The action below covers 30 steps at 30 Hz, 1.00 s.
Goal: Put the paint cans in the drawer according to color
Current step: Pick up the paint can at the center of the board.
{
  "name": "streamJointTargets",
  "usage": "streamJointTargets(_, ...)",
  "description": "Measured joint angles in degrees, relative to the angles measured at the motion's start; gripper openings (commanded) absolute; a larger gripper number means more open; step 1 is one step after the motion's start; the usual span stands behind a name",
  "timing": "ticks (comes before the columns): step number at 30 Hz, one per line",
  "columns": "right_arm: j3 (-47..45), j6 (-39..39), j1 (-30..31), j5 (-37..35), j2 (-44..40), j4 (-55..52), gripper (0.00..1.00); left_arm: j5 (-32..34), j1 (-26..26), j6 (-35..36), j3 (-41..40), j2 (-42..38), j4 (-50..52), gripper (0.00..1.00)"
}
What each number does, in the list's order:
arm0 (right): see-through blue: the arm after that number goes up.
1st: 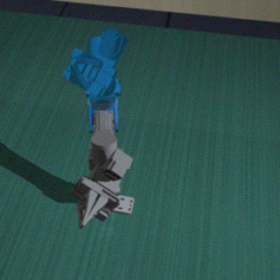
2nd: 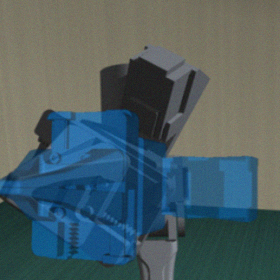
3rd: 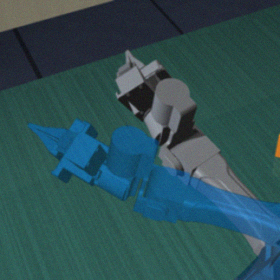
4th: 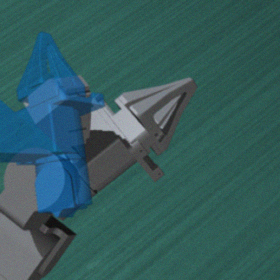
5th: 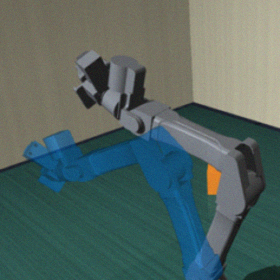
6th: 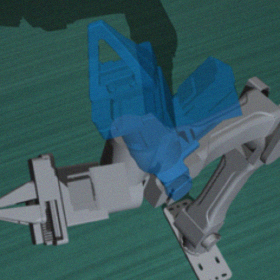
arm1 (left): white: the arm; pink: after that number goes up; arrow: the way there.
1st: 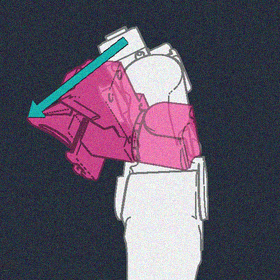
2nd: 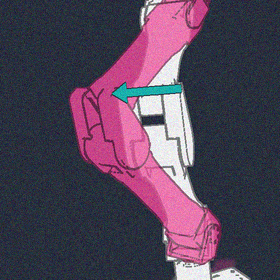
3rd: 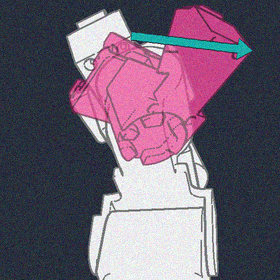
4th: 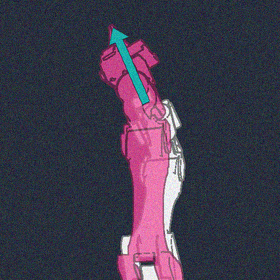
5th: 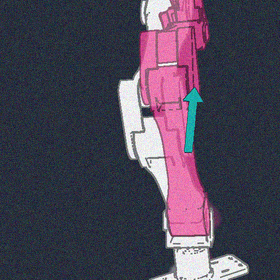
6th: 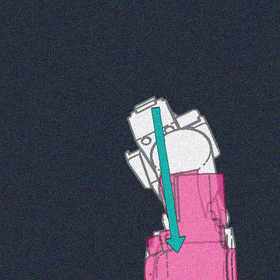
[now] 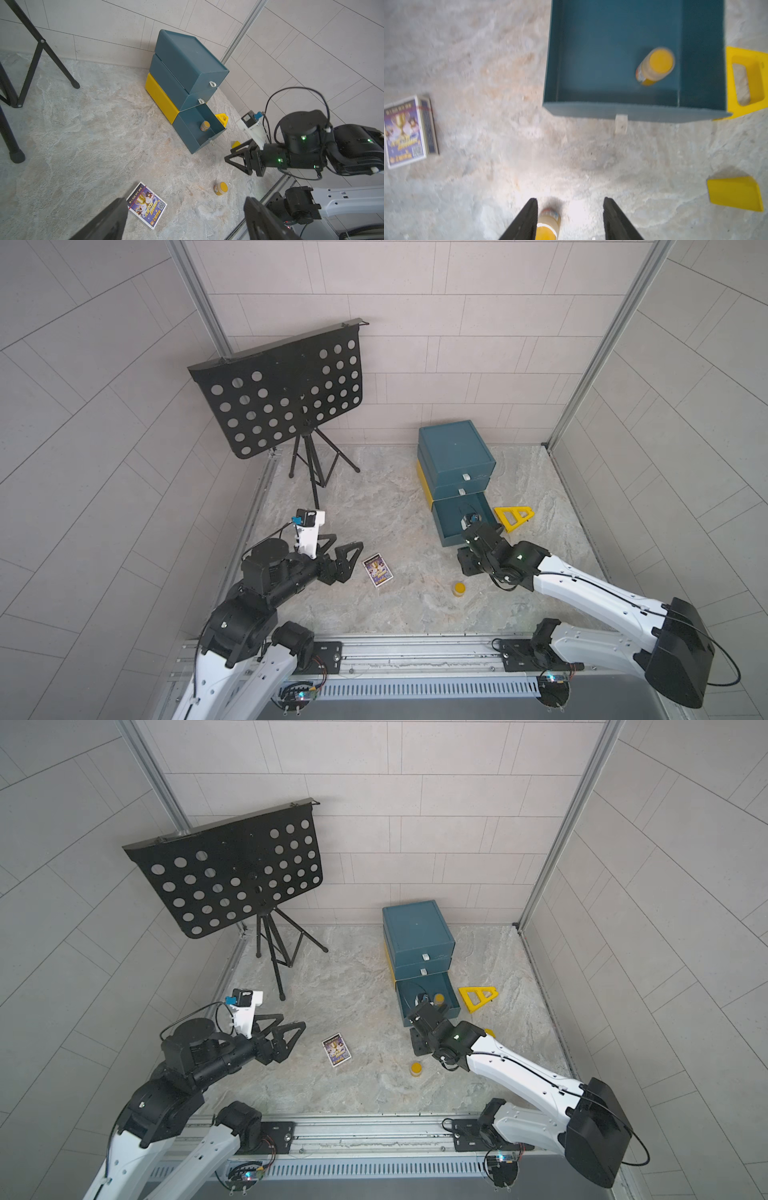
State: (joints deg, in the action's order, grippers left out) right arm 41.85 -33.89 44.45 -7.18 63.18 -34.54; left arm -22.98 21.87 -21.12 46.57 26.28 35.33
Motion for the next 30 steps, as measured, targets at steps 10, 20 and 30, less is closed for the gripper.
streamJointTargets(10,-4.79,-3.87,10.01,1.90,4.33,0.00,0.58,0.07,0.00,0.00,0.00,0.00,0.00,0.95)
streamJointTargets(20,-4.81,-4.31,10.69,1.46,9.20,1.01,0.53,0.09,0.00,0.00,0.00,0.00,0.00,0.95)
streamJointTargets(30,-3.85,-4.35,10.67,1.09,13.92,3.19,0.46,0.09,0.00,0.00,0.00,0.00,0.00,0.95)
